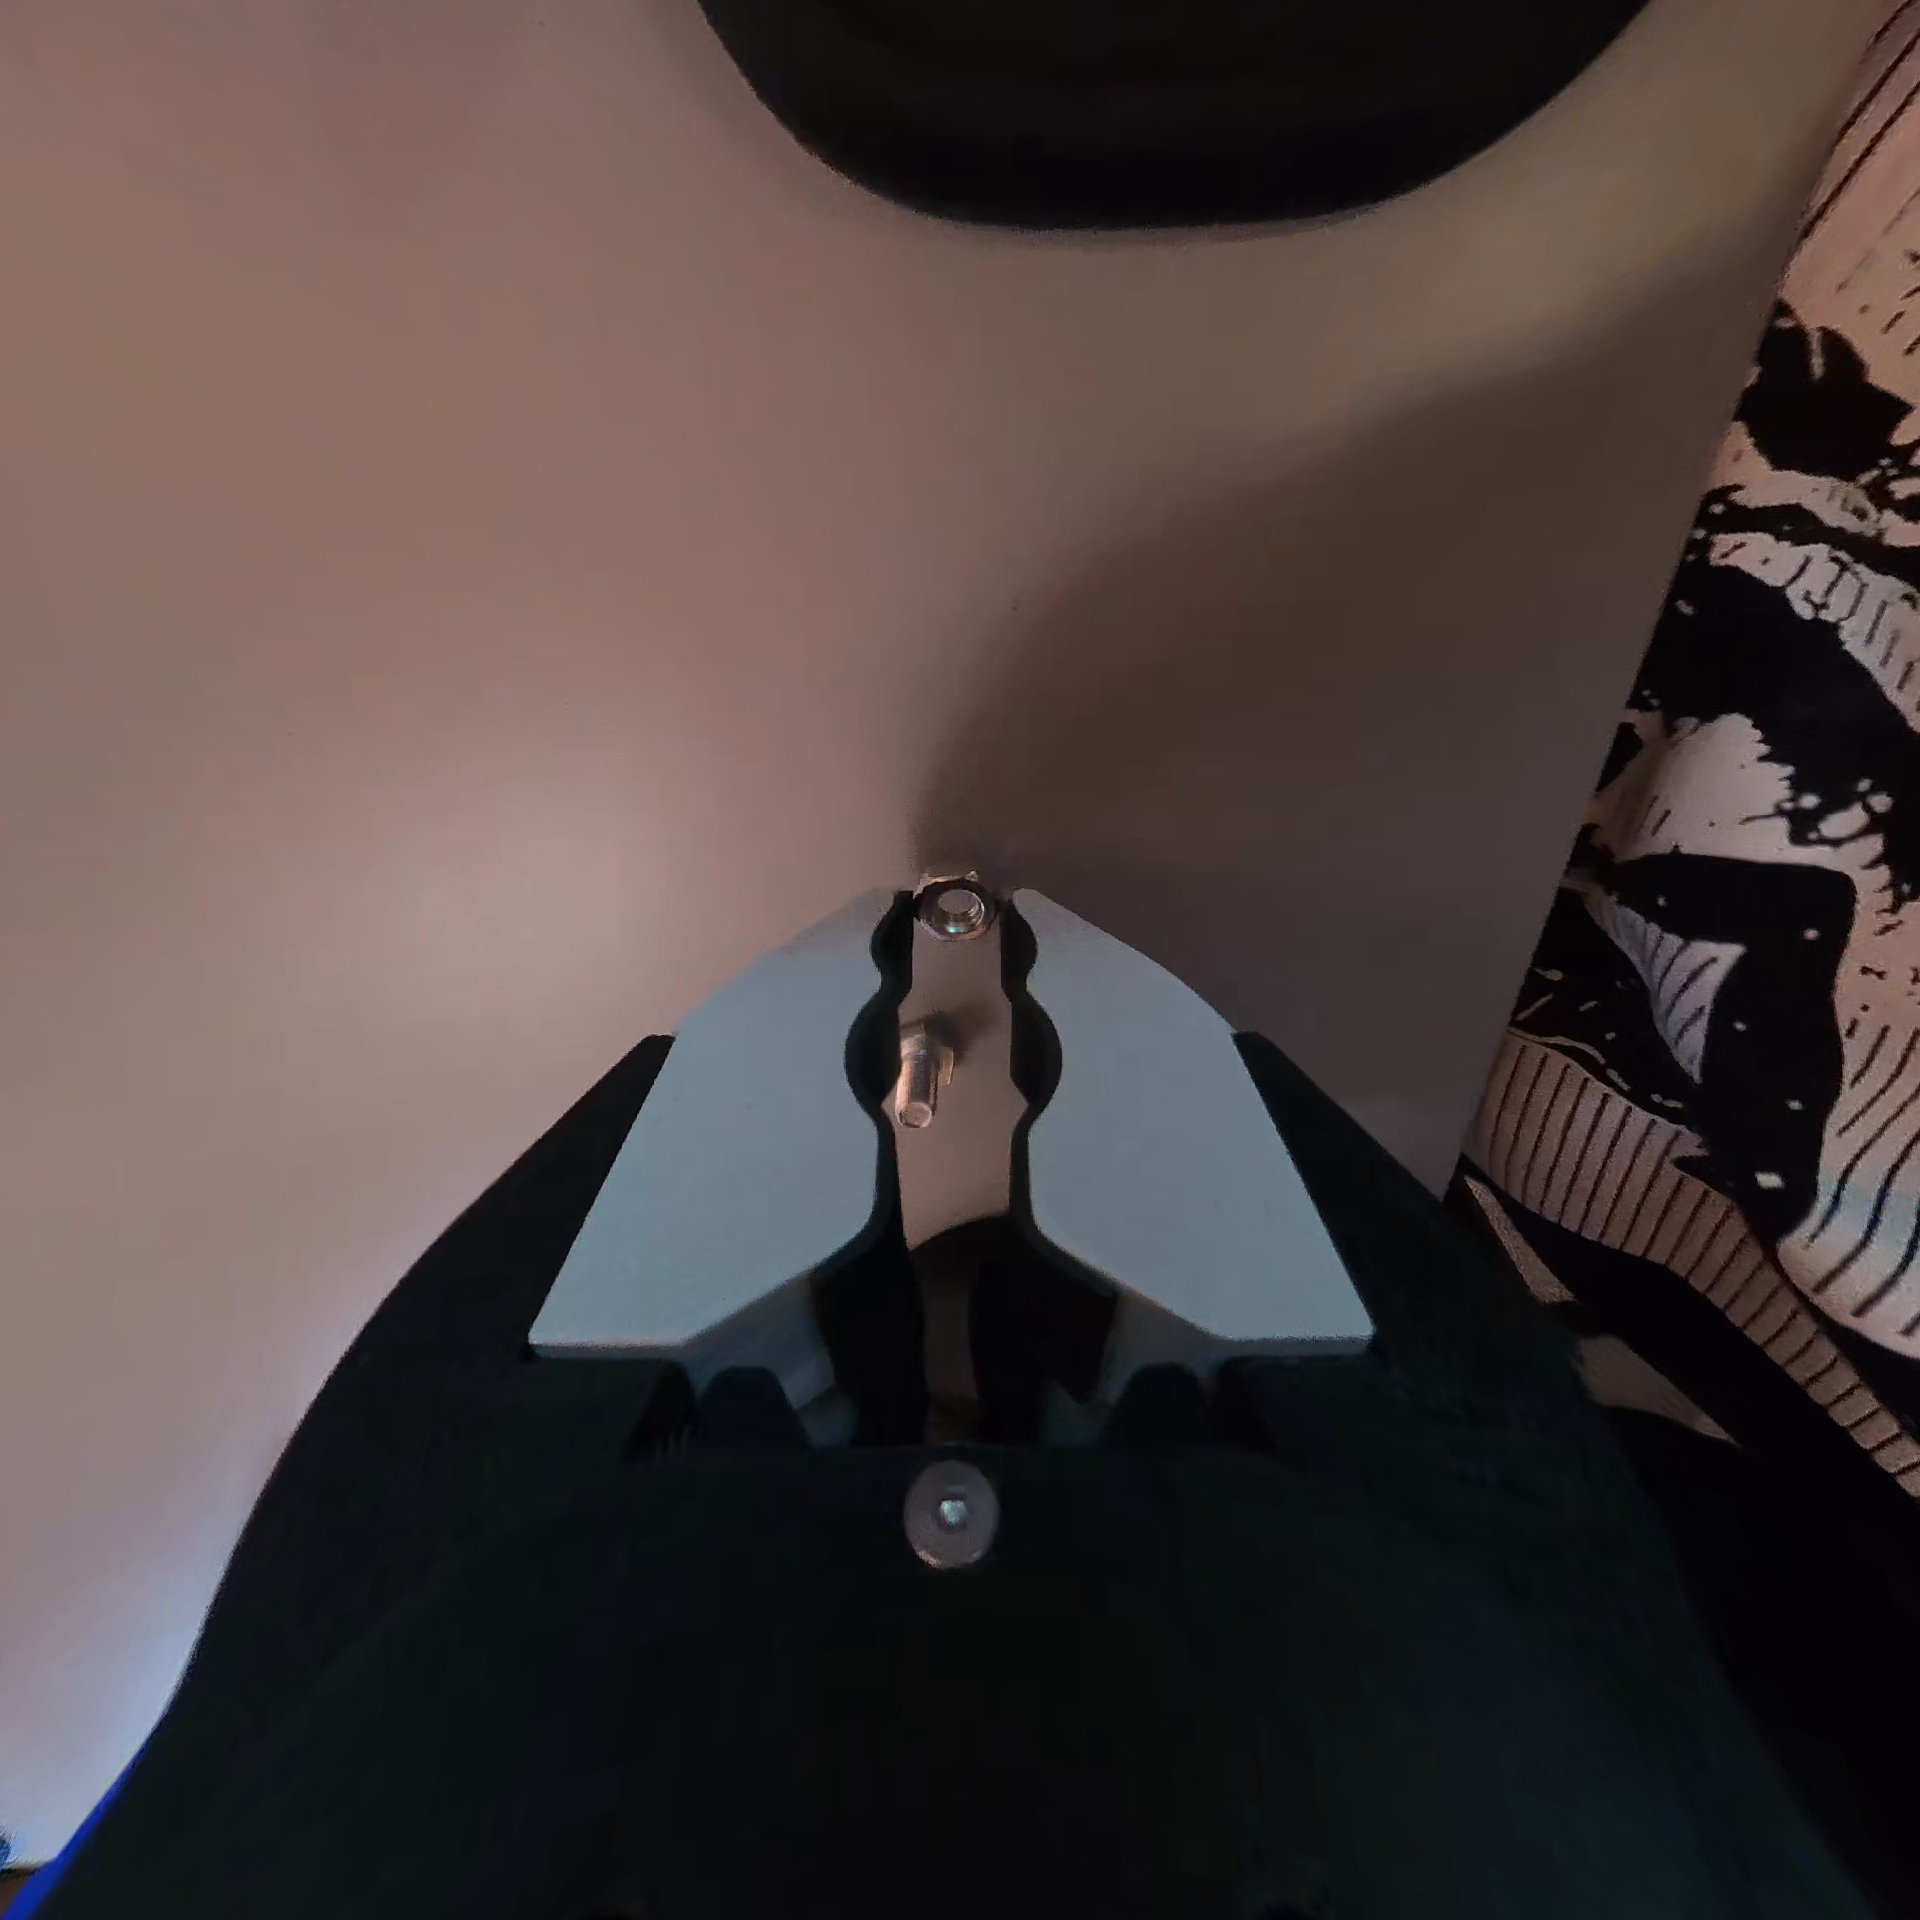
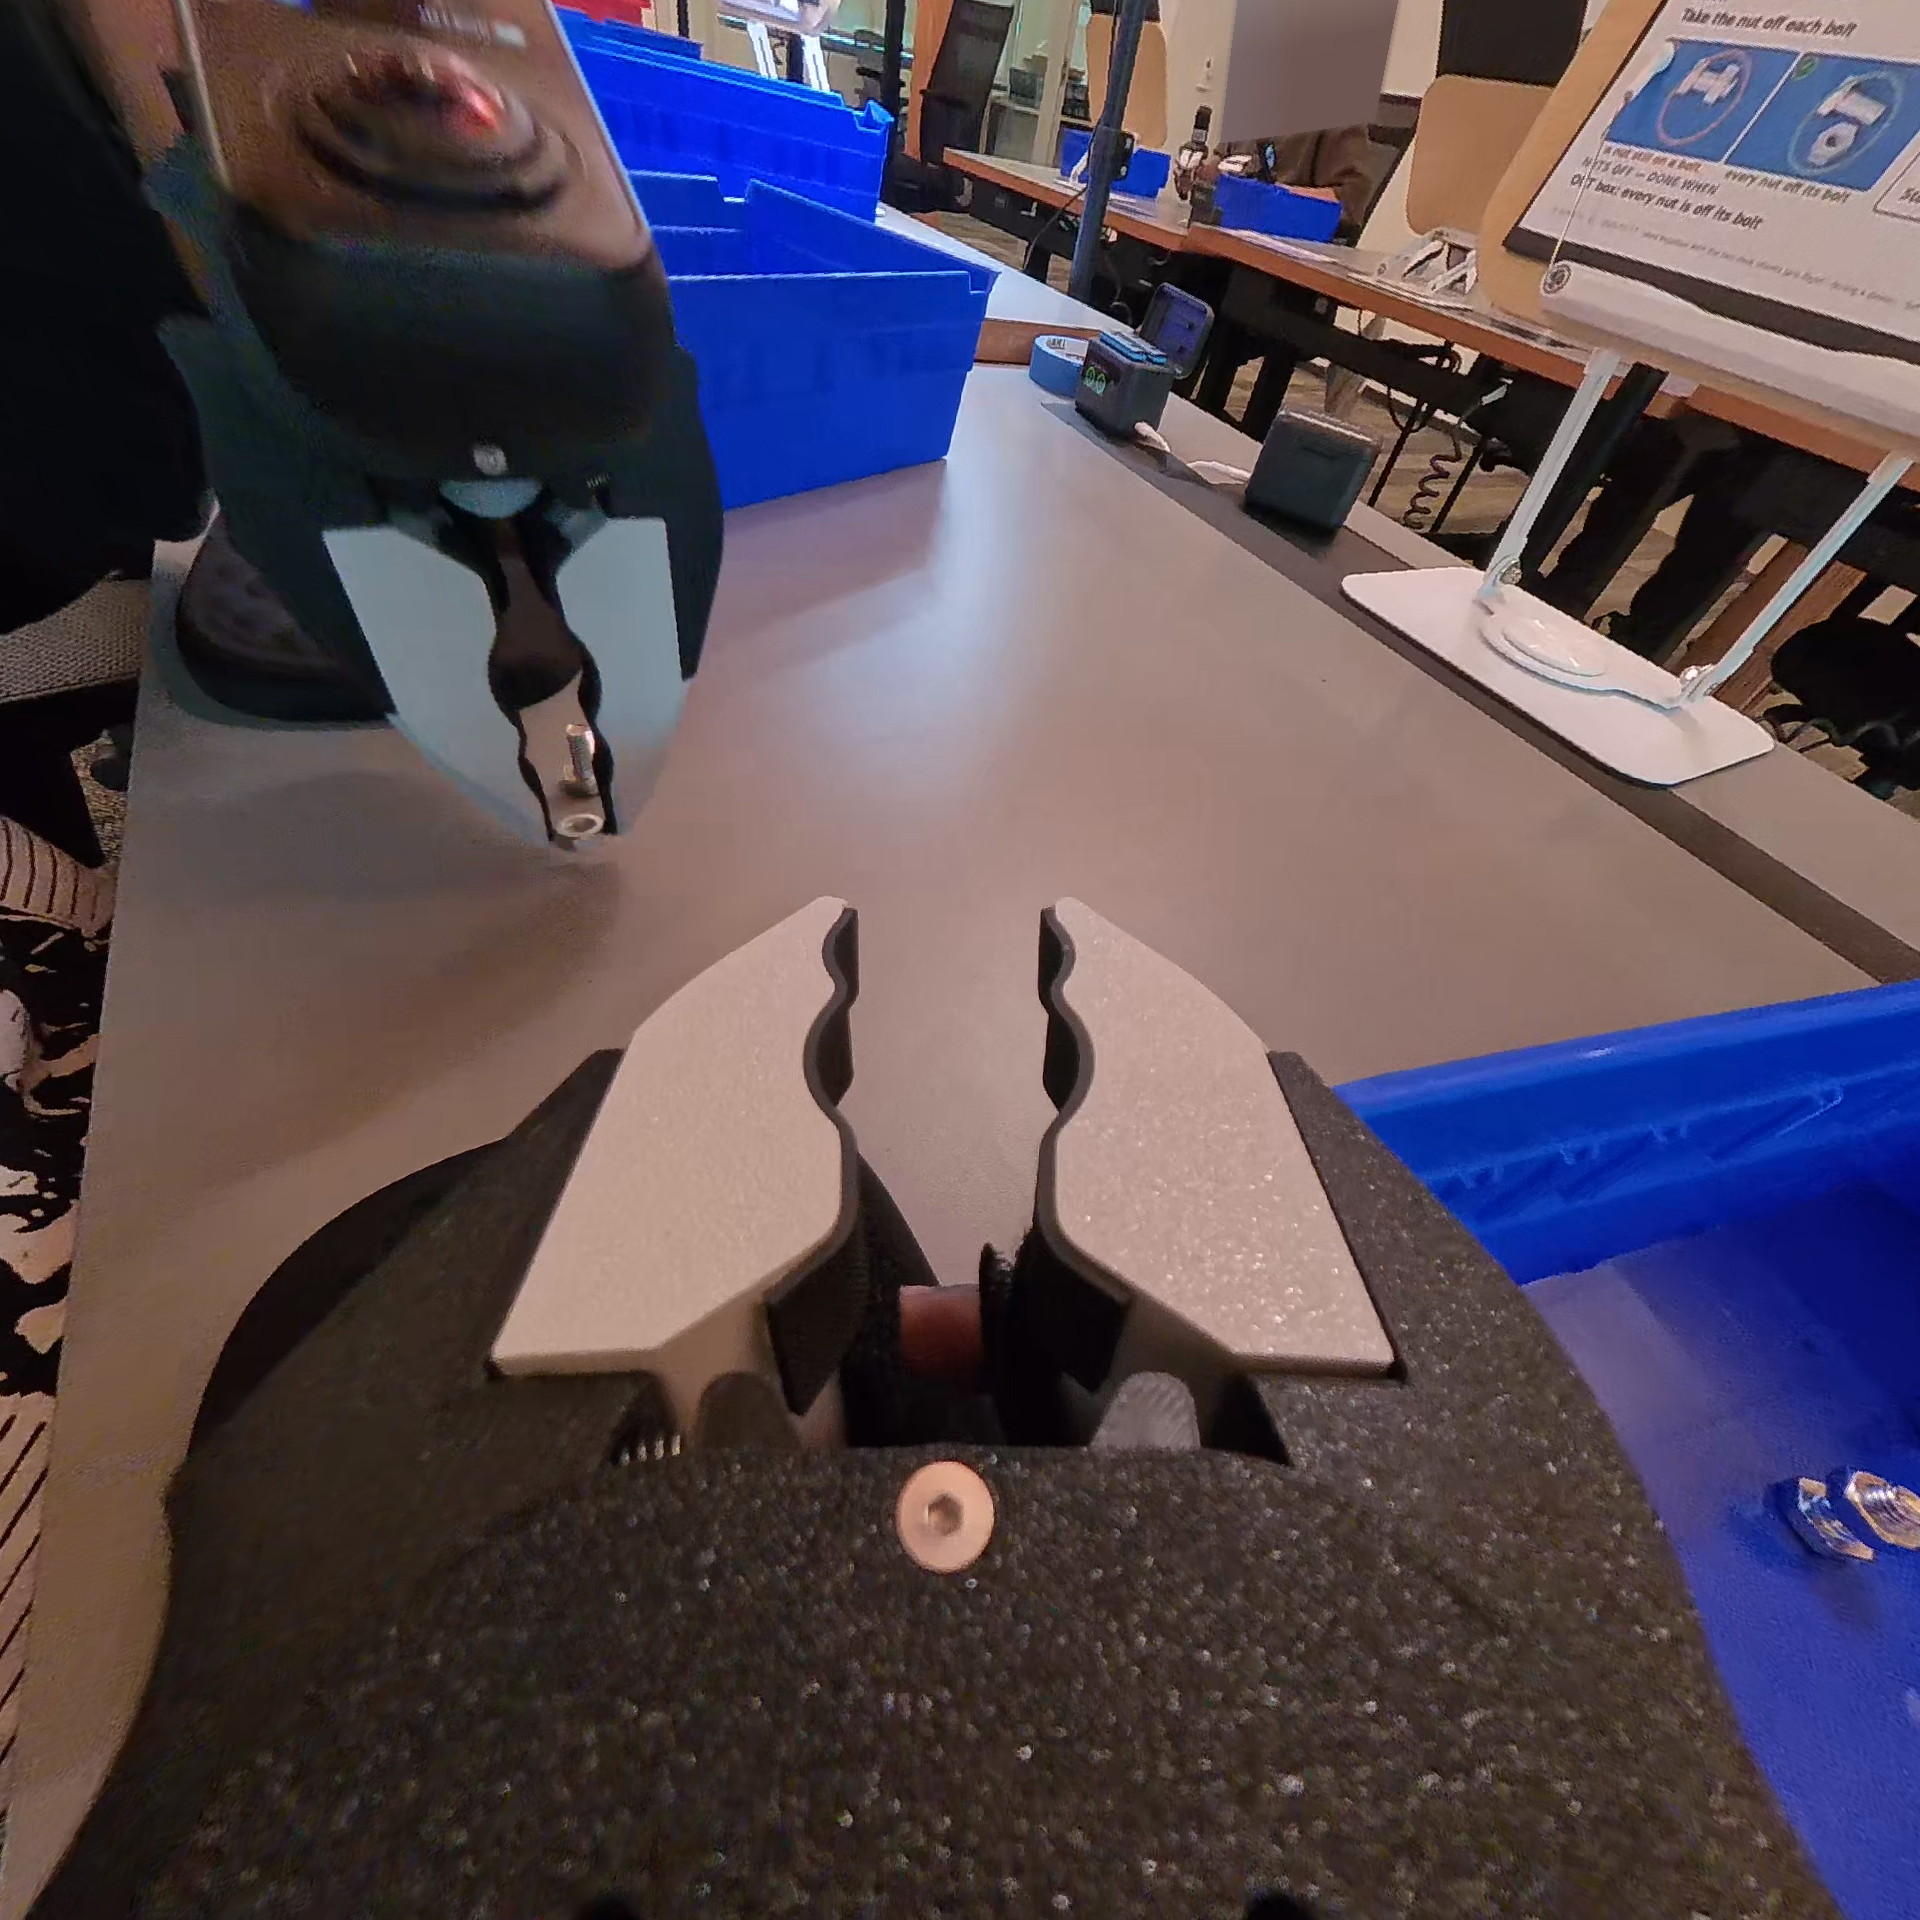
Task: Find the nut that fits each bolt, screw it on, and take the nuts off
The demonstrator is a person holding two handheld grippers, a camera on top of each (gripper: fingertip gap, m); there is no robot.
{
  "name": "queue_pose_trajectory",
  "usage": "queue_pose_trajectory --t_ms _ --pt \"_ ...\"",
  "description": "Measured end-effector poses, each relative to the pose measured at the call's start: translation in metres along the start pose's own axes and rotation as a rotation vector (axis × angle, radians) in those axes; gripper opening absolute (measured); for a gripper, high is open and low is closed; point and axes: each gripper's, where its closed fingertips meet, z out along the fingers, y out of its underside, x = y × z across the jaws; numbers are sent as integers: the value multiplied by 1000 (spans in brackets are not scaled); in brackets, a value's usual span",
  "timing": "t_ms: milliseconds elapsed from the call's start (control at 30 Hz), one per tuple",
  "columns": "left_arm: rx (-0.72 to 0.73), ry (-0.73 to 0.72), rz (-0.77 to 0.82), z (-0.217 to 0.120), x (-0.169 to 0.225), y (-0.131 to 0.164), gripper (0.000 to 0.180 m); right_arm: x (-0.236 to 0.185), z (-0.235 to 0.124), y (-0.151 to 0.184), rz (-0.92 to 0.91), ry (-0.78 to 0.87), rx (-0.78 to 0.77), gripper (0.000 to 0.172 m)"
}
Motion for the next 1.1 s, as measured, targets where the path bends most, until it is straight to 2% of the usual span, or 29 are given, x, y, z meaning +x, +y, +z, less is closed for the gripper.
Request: queue_pose_trajectory --t_ms 33,433,633,767,900,1000,1100 --pt "-11 0 0 3 0 0 16 0 0 0 -1 -1 -1 34" --pt "-13 -6 -21 8 -4 0 17 0 1 2 2 -3 -8 34" --pt "116 1 -53 -2 -2 -11 24 0 2 2 4 -6 -12 34" --pt "392 -43 -129 -25 -12 -27 34 0 2 3 6 -7 -13 34" --pt "857 -107 -162 -64 -19 -32 40 -2 2 3 -1 -10 -15 34" --pt "1180 -190 -239 -93 -30 -9 47 -2 4 -2 -3 3 -8 35" --pt "1396 -182 -316 -105 -33 20 49 -15 14 -13 -4 -42 15 36"
